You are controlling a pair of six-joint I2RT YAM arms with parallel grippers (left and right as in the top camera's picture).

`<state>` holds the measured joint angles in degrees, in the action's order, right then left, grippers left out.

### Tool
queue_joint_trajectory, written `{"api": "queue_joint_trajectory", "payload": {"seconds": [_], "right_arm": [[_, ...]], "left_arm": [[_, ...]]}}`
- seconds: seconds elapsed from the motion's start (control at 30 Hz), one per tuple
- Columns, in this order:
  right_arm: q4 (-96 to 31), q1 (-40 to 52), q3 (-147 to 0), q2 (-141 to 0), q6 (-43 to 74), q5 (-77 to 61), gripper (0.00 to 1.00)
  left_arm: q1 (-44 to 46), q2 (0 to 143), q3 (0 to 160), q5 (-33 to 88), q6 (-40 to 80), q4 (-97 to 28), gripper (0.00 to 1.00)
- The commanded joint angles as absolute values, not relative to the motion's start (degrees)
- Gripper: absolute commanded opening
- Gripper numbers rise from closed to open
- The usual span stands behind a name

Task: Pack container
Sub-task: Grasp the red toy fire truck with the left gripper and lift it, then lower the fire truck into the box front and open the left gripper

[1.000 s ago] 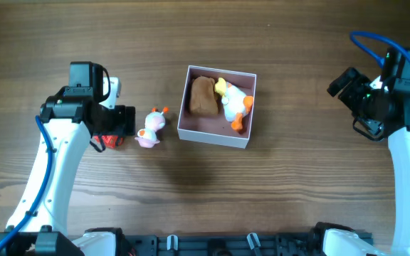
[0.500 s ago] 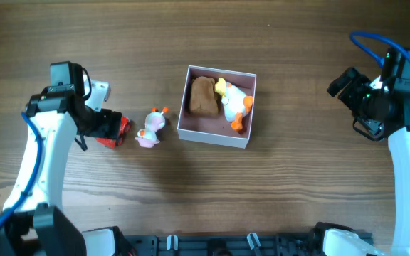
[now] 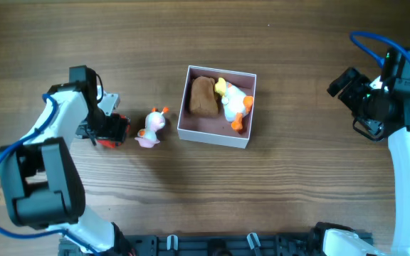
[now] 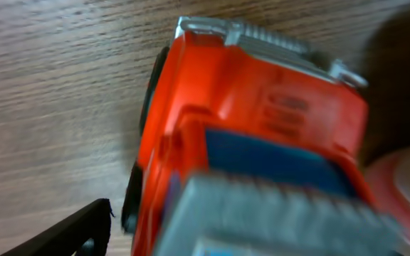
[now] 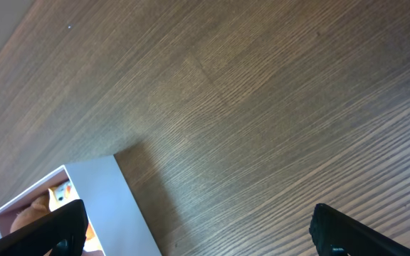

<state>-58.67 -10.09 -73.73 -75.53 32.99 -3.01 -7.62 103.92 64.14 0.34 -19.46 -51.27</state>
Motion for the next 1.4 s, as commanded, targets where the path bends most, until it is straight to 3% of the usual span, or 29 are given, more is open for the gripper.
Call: {"api": "queue_joint_trajectory", "payload": {"seconds": [0.0,0.13,0.3,0.4,0.7,0.73,0.77,0.9,1.1,1.37], "right_arm": [[-58.5,-10.2,-74.1,-75.7,33.6,-3.7,0.99],[-58.5,-10.2,-74.1,-75.7,33.6,-3.7,1.0],[-58.5,-10.2,-74.1,-75.7,33.6,-3.7,1.0],[-58.5,-10.2,-74.1,-75.7,33.6,-3.7,1.0],[-58.5,-10.2,-74.1,-75.7,33.6,-3.7,1.0],[-58.5,-10.2,-74.1,-75.7,33.6,-3.7,1.0],[-58.5,-10.2,-74.1,-75.7,33.6,-3.7,1.0],[-58.5,-10.2,-74.1,-75.7,33.6,-3.7,1.0],[-58.5,-10.2,-74.1,-75.7,33.6,-3.7,1.0],[-58.5,-10.2,-74.1,-75.7,33.6,-3.7,1.0]], "left_arm": [[-7.8,105.8,64.8,0.3,-20.6,-50.3,0.8],[-7.8,105.9,64.8,0.3,-20.9,-49.6,0.76],[-7.8,105.9,64.8,0.4,-20.8,-48.9,0.54],[-7.8,105.9,64.8,0.6,-20.5,-49.1,0.47],[-1.5,101.2,73.9,1.4,-20.2,-58.4,0.4],[-0.1,100.3,76.4,1.4,-20.2,-60.6,0.37],[2.4,98.8,80.5,1.4,-20.2,-64.3,0.23],[8.4,95.4,86.9,1.4,-20.2,-69.0,0.08],[21.2,91.3,88.7,1.4,-21.6,-65.0,0.04],[32.8,94.7,86.8,1.5,-38.9,-57.9,0.04]]}}
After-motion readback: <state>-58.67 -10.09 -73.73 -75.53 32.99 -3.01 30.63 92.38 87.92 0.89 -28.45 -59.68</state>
